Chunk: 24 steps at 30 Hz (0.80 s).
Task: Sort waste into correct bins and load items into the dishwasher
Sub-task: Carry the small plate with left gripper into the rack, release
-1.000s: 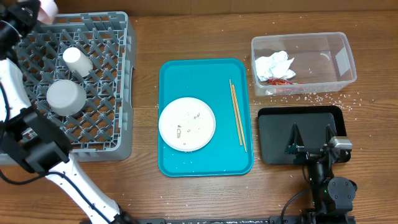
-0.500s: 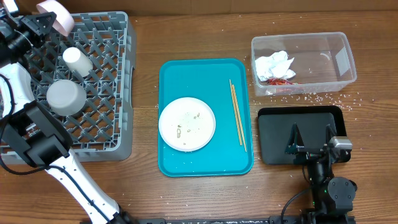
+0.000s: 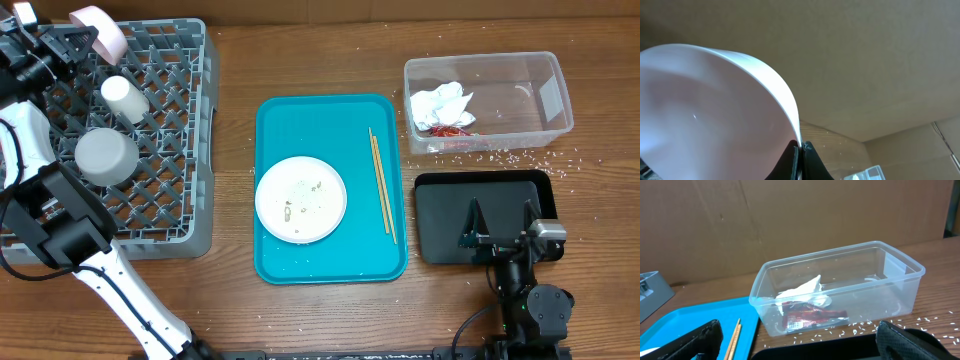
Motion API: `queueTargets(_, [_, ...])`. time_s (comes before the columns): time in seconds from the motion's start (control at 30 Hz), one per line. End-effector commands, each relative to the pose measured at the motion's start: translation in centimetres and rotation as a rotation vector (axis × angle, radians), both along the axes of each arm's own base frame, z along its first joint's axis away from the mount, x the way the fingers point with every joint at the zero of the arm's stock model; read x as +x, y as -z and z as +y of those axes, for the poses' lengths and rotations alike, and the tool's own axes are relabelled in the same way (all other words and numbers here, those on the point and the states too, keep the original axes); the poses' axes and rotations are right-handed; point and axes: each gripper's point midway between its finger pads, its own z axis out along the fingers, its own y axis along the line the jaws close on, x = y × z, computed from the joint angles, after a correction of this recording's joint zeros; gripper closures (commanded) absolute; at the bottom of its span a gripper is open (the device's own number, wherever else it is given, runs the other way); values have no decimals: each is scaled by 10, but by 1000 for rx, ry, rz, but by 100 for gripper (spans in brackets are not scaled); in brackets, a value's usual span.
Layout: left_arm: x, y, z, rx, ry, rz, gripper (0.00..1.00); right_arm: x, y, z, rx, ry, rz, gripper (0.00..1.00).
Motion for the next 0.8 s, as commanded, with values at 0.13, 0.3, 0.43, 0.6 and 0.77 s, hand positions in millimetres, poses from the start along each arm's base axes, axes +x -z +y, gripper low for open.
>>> queueTargets(0.13, [-10, 8, 18, 12, 3, -12, 96, 0, 2, 1, -7, -6, -3, 0])
queueTargets(0.3, [-17, 16, 24, 44, 2, -4, 96, 0, 2, 1, -7, -6, -3, 0])
queueTargets(0.43, [-23, 23, 30, 55, -3, 10, 95, 0, 2, 1, -7, -6, -3, 0])
queueTargets(0.6, [-28, 25, 40, 61, -23, 16, 94, 0, 2, 1, -7, -6, -3, 0])
queueTargets(0.77, [-36, 26, 66, 64, -84, 26, 84, 0, 2, 1, -7, -6, -3, 0])
